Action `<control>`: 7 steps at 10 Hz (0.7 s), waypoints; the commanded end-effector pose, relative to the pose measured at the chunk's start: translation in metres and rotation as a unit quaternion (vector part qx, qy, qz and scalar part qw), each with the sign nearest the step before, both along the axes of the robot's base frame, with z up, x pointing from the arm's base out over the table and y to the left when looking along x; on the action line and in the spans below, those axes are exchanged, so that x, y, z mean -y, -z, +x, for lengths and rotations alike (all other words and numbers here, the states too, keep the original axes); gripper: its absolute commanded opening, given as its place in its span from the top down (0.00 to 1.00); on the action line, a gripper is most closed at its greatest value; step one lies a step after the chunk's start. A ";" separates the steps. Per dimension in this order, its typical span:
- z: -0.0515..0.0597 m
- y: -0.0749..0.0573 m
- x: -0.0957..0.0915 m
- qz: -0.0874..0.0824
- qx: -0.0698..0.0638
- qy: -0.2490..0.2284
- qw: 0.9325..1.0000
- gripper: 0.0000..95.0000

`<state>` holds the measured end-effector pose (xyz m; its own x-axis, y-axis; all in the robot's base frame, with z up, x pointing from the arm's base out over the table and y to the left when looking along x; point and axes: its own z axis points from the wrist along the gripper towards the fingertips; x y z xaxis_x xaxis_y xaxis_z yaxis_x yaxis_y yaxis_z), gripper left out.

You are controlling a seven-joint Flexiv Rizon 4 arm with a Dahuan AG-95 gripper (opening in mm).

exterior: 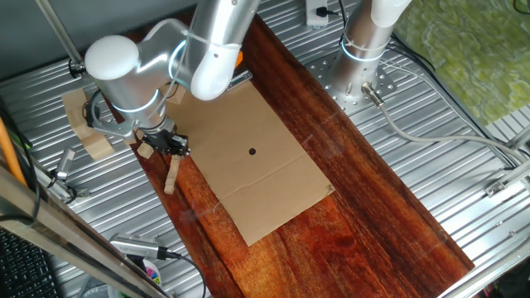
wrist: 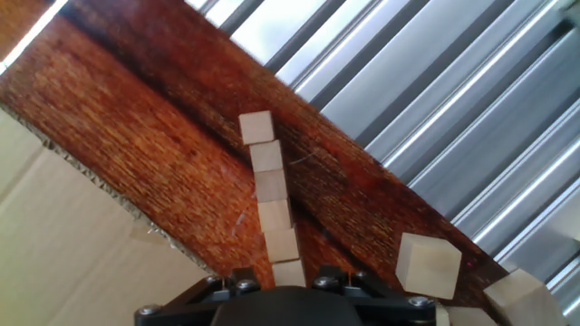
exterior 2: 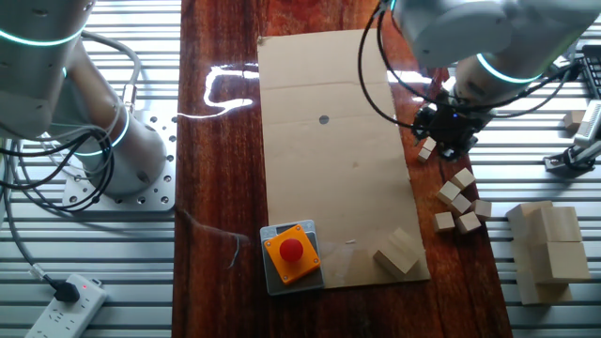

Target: Stack the blocks into a pyramid shape

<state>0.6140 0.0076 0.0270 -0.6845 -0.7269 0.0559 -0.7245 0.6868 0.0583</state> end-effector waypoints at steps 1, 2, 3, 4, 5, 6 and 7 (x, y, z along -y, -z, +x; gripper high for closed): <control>0.002 0.004 0.000 -0.001 0.001 -0.001 1.000 0.60; 0.002 0.006 0.000 -0.003 0.002 -0.002 1.000 0.60; 0.002 0.009 0.001 -0.003 0.003 -0.002 1.000 0.60; 0.001 0.011 0.001 -0.003 0.006 -0.002 1.000 0.60; 0.001 0.013 0.001 -0.004 0.009 -0.002 1.000 0.60; 0.001 0.015 0.001 -0.005 0.012 0.001 1.000 1.00; 0.001 0.016 0.001 -0.006 0.013 0.005 1.000 1.00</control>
